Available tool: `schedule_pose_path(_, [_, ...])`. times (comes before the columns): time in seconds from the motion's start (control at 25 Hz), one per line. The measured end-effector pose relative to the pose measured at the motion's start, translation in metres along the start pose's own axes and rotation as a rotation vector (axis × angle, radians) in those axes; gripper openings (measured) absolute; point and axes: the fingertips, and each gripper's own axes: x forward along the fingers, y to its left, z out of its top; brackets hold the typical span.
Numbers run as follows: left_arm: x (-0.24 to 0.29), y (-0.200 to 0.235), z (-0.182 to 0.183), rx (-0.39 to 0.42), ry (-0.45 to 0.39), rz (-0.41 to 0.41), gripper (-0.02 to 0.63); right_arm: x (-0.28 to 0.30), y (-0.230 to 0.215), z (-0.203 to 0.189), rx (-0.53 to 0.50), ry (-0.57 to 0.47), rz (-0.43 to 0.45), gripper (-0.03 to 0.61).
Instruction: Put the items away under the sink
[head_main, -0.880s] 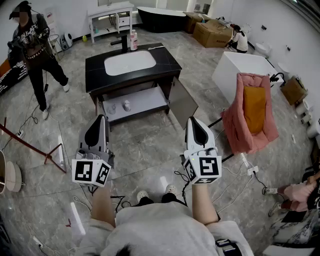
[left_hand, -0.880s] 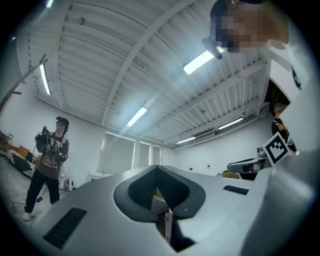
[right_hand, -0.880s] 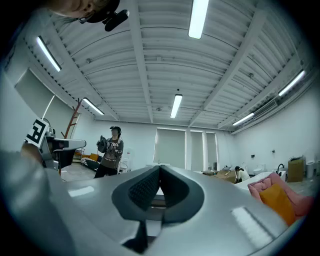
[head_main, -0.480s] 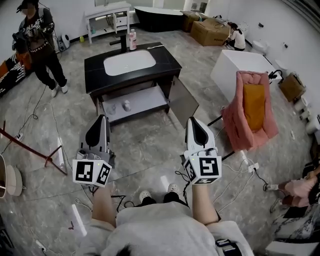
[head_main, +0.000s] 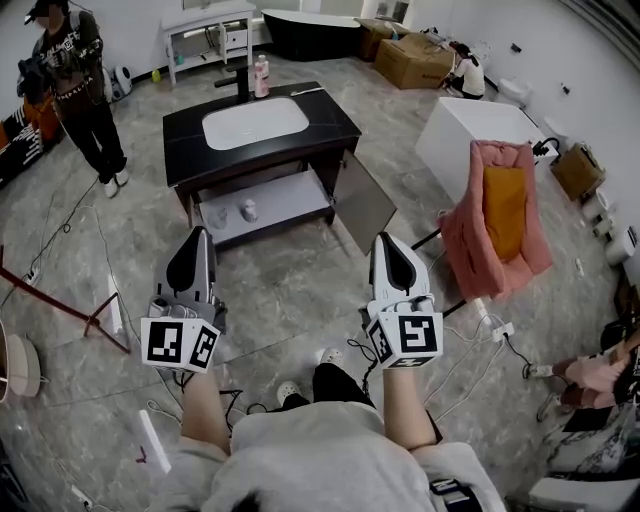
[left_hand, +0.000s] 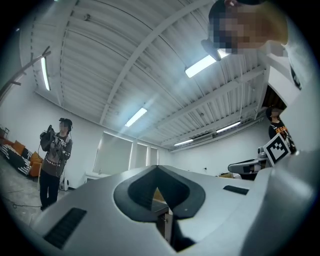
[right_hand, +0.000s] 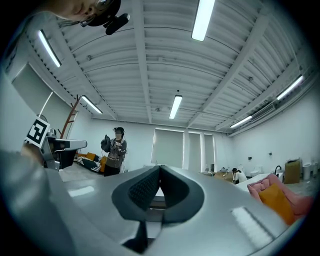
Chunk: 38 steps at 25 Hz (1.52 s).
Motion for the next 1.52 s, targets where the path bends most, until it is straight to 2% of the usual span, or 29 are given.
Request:
schedule_pose_path(0.32, [0.042,0.012,-0.011,0.01,0.011,-0.002,0.002,0.05,-0.018,-0.013,0.035,0.001,0.01,0.011])
schedule_pose_path(0.68, [0.134,0.039,-0.019,0.013,-0.029,0.043,0.002,0.149,-0.058,-0.016,0.037,-0.036,0.058,0.011])
schedule_pose_path(1.08, [0.234,0.044,-0.035,0.018,-0.044,0.052,0.002,0.237,-0.116,-0.025,0.038,-0.041,0.081,0.011])
schedule_pose_path(1.4, [0.29,0.047,-0.044,0.018,-0.067,0.082,0.002,0.288,-0.145,-0.039,0.035,-0.046,0.133,0.011])
schedule_pose_path(1.52, [0.302,0.049,-0.053,0.022,-0.051,0.087,0.002,0.303,-0.151,-0.046,0.05,-0.043,0.144,0.011])
